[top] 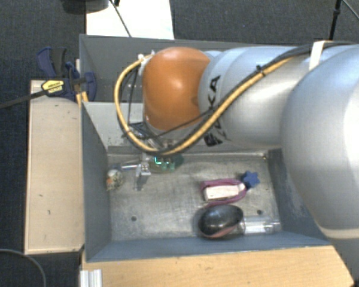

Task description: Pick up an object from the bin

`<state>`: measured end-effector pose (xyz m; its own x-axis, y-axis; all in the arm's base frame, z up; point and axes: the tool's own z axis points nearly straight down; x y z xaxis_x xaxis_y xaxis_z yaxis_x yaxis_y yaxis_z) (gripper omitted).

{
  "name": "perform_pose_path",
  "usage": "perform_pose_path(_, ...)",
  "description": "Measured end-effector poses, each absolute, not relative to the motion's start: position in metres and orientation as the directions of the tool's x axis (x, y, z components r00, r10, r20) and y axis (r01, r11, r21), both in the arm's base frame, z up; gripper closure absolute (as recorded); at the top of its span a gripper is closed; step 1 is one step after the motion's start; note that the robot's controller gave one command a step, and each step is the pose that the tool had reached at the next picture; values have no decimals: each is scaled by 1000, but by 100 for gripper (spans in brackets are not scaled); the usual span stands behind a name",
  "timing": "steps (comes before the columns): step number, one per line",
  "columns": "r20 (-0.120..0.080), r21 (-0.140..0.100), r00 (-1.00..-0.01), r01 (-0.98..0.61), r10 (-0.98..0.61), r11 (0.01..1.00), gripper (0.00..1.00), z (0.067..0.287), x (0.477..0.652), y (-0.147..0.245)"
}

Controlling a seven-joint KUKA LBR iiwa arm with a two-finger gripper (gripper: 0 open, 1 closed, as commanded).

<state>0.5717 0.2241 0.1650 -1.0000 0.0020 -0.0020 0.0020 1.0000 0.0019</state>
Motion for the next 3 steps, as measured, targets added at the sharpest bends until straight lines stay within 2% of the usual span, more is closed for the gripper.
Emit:
perform_pose_path(1, -3, 0, -890, -456, -456, 890, 0, 71, 578, 248)
perform_pose_path(2, -8, -2, -667, -745, -745, 667, 0, 102, 590, 256)
perform_pose_path(3, -7, -3, -439, -899, -899, 439, 0, 101, 594, 254)
